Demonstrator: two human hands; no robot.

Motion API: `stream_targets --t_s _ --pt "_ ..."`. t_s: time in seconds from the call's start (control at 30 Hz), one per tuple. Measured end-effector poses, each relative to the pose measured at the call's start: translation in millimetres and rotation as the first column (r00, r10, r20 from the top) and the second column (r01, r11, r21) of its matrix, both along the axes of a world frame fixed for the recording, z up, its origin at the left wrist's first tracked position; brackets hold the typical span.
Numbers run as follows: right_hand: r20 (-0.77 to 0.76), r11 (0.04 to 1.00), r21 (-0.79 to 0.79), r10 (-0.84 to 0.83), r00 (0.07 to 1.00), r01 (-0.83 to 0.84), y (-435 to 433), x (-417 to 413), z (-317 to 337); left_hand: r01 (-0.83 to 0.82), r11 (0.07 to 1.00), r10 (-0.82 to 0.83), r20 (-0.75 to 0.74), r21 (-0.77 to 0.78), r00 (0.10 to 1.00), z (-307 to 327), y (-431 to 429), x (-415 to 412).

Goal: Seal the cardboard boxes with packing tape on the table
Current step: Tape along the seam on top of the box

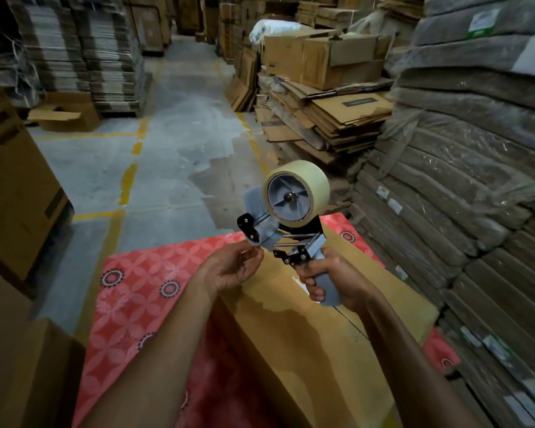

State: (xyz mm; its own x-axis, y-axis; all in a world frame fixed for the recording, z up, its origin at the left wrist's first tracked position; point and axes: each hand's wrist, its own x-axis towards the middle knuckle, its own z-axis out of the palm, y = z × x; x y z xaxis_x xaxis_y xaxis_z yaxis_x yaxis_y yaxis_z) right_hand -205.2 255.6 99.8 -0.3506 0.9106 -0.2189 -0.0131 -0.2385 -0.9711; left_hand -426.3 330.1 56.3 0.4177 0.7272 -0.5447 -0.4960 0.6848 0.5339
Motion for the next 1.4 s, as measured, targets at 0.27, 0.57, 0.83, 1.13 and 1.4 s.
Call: stream_targets --t_s 0.27,0.57,0.83,1.13,1.4 --pt "0.188 0.996 0.015 -0.089 0.978 0.088 -4 5 -7 0.344 0.911 -0.123 -0.647 0.227 0.753 32 39 1" --pt "0.143 0.934 -0.086 -0.332 0.932 0.346 -26 92 -28 -0.001 0.958 0.239 -0.801 0.285 0.549 -2 132 -92" --pt "0.155 0.952 0.023 -0.306 0.939 0.306 2 65 -33 0.336 0.861 0.1 -0.774 0.382 0.625 -6 116 0" --pt "0.082 0.96 -0.035 -0.275 0.958 0.279 9 67 -53 0.44 0.847 0.09 -0.896 0.298 0.434 -35 119 10" --pt "0.06 0.955 -0.109 -0.27 0.961 0.275 10 64 -56 0.632 0.773 -0.064 -0.985 0.053 0.161 -23 130 11"
